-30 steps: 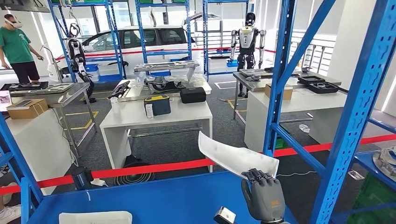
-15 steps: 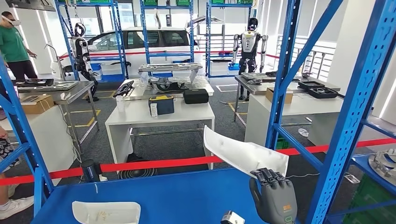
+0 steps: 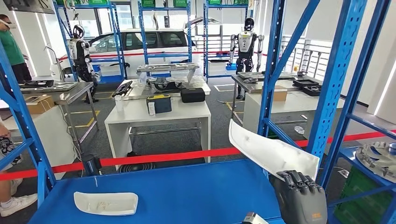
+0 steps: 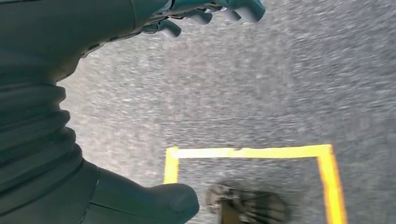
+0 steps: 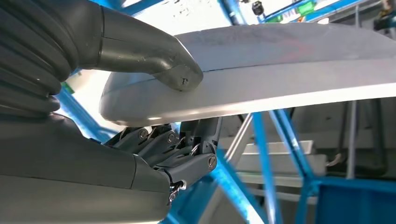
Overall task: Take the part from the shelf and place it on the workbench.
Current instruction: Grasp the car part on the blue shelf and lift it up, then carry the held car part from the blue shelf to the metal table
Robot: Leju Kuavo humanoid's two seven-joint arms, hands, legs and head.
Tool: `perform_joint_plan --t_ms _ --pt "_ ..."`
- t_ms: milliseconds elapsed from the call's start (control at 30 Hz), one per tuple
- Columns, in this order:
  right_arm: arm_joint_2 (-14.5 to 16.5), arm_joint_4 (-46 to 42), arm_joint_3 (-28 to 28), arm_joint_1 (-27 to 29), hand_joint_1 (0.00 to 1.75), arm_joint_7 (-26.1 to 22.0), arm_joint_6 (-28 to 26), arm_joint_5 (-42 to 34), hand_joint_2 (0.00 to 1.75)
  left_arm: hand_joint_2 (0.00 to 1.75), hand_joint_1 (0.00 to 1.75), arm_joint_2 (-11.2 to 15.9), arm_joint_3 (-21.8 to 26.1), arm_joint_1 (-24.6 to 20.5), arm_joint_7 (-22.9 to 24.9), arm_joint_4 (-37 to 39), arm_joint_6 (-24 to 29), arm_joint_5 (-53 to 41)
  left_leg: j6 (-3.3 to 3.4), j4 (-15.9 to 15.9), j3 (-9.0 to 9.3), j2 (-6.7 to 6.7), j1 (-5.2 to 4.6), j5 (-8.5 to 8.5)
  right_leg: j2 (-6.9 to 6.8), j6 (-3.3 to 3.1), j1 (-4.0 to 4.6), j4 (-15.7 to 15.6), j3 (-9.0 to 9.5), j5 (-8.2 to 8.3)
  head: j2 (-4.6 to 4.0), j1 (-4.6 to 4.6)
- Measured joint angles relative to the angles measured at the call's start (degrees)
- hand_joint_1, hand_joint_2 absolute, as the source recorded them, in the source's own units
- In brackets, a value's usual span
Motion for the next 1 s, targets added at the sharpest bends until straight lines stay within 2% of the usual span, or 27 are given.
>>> perform_joint_plan --t_ms 33,100,133,167,200,233,267,300,333,367,433,467,500,533,600,633,667,700,733,767,800,833,867,933,967,1000 --pt "-0.29 -0.58 -0.43 0.63 1.47 -0.03 0.13 0.0 1.75 1.75 0.0 0.01 -0.25 0.13 0.46 0.08 -0.09 -0.34 -0.27 2.3 -0.8 -0.05 0.1 -2.28 -0.05 -0.28 -0.11 -0.12 -0.51 0.57 0.0 -0.05" --pt "-0.86 -1.4 -1.14 1.78 1.47 -0.25 0.6 -0.05 1.75 1.75 0.0 -0.03 -0.71 0.21 1.12 0.19 -0.23 -0.73 -0.72 8.94 -2.56 -0.1 0.25 -7.23 -0.08 -0.52 -0.09 -0.09 -1.83 1.6 -0.01 -0.14" --pt "-1.04 -1.55 -1.35 2.14 1.47 -0.42 0.88 -0.1 1.75 1.75 0.0 -0.05 -0.85 0.23 1.24 0.22 -0.26 -0.76 -0.87 11.76 -2.97 -0.1 0.32 -8.43 -0.08 -0.49 -0.08 -0.04 -2.56 2.13 -0.01 -0.14" --pt "-1.14 -1.56 -1.47 2.31 1.47 -0.68 1.1 -0.13 1.75 1.75 0.0 -0.07 -0.93 0.24 1.14 0.24 -0.25 -0.69 -0.95 13.12 -2.67 -0.1 0.38 -8.37 -0.08 -0.42 -0.07 0.04 -3.35 2.69 -0.01 -0.14" --pt "-1.2 -1.47 -1.54 2.29 1.47 -1.03 1.16 -0.15 1.75 1.75 0.0 -0.07 -0.98 0.24 0.75 0.23 -0.25 -0.53 -0.95 12.58 -1.46 -0.1 0.41 -7.28 -0.06 -0.3 -0.08 0.12 -4.15 3.26 -0.01 -0.14" --pt "-1.21 -1.23 -1.57 2.02 1.47 -1.49 1.03 -0.15 1.75 1.75 0.0 -0.07 -0.98 0.19 0.17 0.19 -0.25 -0.26 -0.86 10.07 0.71 -0.1 0.43 -5.76 -0.03 -0.11 -0.11 0.21 -4.9 3.82 0.0 -0.14" --pt "-1.21 -0.83 -1.58 1.5 1.47 -2.03 0.81 -0.14 1.75 1.75 0.0 -0.07 -0.98 0.07 -0.54 0.13 -0.24 0.1 -0.7 6.22 3.52 -0.11 0.43 -4.81 -0.01 0.13 -0.12 0.3 -5.5 4.37 0.01 -0.13" --pt "-1.2 -0.21 -1.58 0.72 1.47 -2.56 0.5 -0.16 1.75 1.75 0.0 -0.07 -0.98 -0.11 -1.23 0.04 -0.19 0.41 -0.47 2.17 6.28 -0.14 0.32 -4.56 0.0 0.45 -0.09 0.36 -5.95 4.86 0.01 -0.13" --pt "-1.15 0.7 -1.58 -0.31 1.47 -3.08 0.15 -0.17 1.75 1.75 0.0 -0.11 -0.98 -0.33 -1.82 -0.03 -0.08 0.67 -0.16 -0.9 8.1 -0.2 0.19 -4.71 -0.02 0.81 -0.07 0.34 -6.18 5.37 0.01 -0.11" --pt "-1.04 1.76 -1.57 -1.48 1.47 -3.57 -0.23 -0.18 1.75 1.75 0.0 -0.16 -0.98 -0.59 -2.29 -0.08 0.08 0.88 0.22 -2.66 8.96 -0.28 0.02 -5.05 -0.06 1.21 -0.05 0.25 -6.29 5.88 0.0 -0.11" --pt "-0.64 4.19 -1.55 -3.78 1.47 -4.26 -0.98 -0.22 1.75 1.75 0.0 -0.32 -0.95 -1.01 -2.82 -0.12 0.36 1.19 1.26 -3.27 8.42 -0.33 -0.19 -4.39 -0.13 2.07 -0.17 -0.14 -6.45 6.88 -0.01 -0.1" --pt "-0.42 5.35 -1.52 -4.73 1.47 -4.44 -1.26 -0.32 1.75 1.75 0.0 -0.38 -0.93 -1.2 -2.83 -0.14 0.41 1.3 1.81 -3.35 8.0 -0.25 -0.19 -3.82 -0.13 2.43 -0.27 0.01 -6.72 6.62 -0.01 -0.09" --pt "-0.22 6.49 -1.47 -5.55 1.47 -4.51 -1.49 -0.42 1.75 1.75 0.0 -0.43 -0.92 -1.35 -2.73 -0.16 0.42 1.29 2.35 -3.47 7.48 -0.15 -0.14 -3.15 -0.13 2.69 -0.35 0.88 -7.2 5.34 -0.01 -0.06" --pt "-0.04 7.51 -1.41 -6.29 1.47 -4.56 -1.66 -0.53 1.75 1.75 0.0 -0.47 -0.91 -1.51 -2.6 -0.18 0.42 1.19 2.77 -3.56 6.86 -0.05 -0.07 -2.43 -0.12 2.84 -0.4 2.82 -7.94 3.05 -0.01 -0.04" --pt "0.28 9.13 -1.16 -7.43 1.47 -4.58 -1.91 -0.83 1.75 1.75 0.0 -0.53 -0.88 -1.78 -2.75 -0.26 0.5 1.13 3.24 -3.46 5.25 0.02 -0.22 -1.05 -0.11 2.99 -0.36 9.53 -9.7 -2.69 -0.01 0.0" --pt "0.41 9.66 -1.03 -7.74 1.47 -4.58 -1.99 -1.02 1.75 1.75 0.0 -0.6 -0.86 -1.85 -3.07 -0.28 0.61 1.31 3.32 -3.37 4.38 0.02 -0.31 -0.36 -0.1 3.02 -0.31 12.88 -10.26 -4.36 -0.01 0.01" --pt "0.52 10.12 -0.92 -7.89 1.47 -4.58 -2.03 -1.25 1.75 1.75 0.0 -0.71 -0.79 -1.86 -3.52 -0.3 0.77 1.67 3.34 -3.22 3.4 0.0 -0.39 0.3 -0.09 2.99 -0.25 15.07 -10.16 -4.66 -0.01 0.01" --pt "0.6 10.45 -0.85 -7.97 1.47 -4.57 -2.04 -1.45 1.75 1.75 0.0 -0.82 -0.64 -1.82 -3.96 -0.31 0.96 2.14 3.29 -3.0 2.47 -0.02 -0.44 0.86 -0.09 2.89 -0.18 15.32 -9.15 -3.71 -0.01 0.01" --pt "0.67 10.68 -0.83 -8.09 1.47 -4.55 -2.04 -1.55 1.75 1.75 0.0 -0.91 -0.42 -1.75 -4.3 -0.31 1.15 2.56 3.19 -2.72 1.62 -0.05 -0.47 1.32 -0.1 2.73 -0.11 13.55 -7.17 -2.22 -0.01 0.02" --pt "0.73 10.84 -0.83 -8.34 1.47 -4.53 -2.04 -1.64 1.75 1.75 0.0 -0.98 -0.15 -1.67 -4.48 -0.3 1.33 2.91 3.04 -2.39 0.84 -0.05 -0.49 1.74 -0.1 2.45 -0.02 10.02 -4.35 -1.18 -0.01 0.02" --pt "0.79 10.92 -0.84 -8.68 1.47 -4.5 -2.04 -1.67 1.75 1.75 0.0 -1.04 0.13 -1.59 -4.35 -0.29 1.56 3.14 2.81 -2.07 0.21 -0.06 -0.55 2.09 -0.11 2.14 0.14 5.91 -1.46 -1.0 -0.01 0.02" --pt "0.88 10.96 -0.83 -9.03 1.47 -4.44 -2.05 -1.69 1.75 1.75 0.0 -1.07 0.36 -1.47 -3.99 -0.27 1.79 3.25 2.52 -1.89 -0.16 -0.04 -0.59 2.44 -0.11 1.85 0.33 2.7 0.65 -1.22 0.0 0.02" --pt "1.0 10.97 -0.83 -9.37 1.47 -4.29 -2.05 -1.67 1.75 1.75 0.0 -1.08 0.54 -1.3 -3.4 -0.24 2.03 3.3 2.17 -1.78 -0.38 -0.01 -0.6 2.82 -0.09 1.56 0.54 0.57 1.86 -1.74 0.0 0.01" --pt "1.3 10.94 -0.83 -9.72 1.47 -3.61 -1.98 -1.17 1.75 1.75 0.0 -1.07 0.76 -0.87 -2.0 -0.15 2.49 3.31 1.42 -1.96 -0.49 0.02 -0.57 3.66 -0.05 1.01 0.73 -0.21 1.84 -1.46 0.01 0.02" --pt "1.54 10.85 -0.83 -9.82 1.47 -3.07 -1.84 -0.68 1.75 1.75 0.0 -0.99 0.87 -0.63 -1.3 -0.09 2.68 3.23 1.08 -1.53 -0.81 -0.02 -0.56 3.51 -0.13 0.66 0.64 -0.41 1.59 -1.02 0.0 0.02" --pt "1.74 10.61 -0.83 -9.77 1.47 -2.47 -1.62 -0.13 1.75 1.75 0.0 -0.93 0.97 -0.4 -0.61 -0.04 2.83 3.12 0.73 -0.51 -1.2 -0.11 -0.56 2.48 -0.24 0.24 0.48 -0.56 1.24 -0.44 0.0 -0.02"
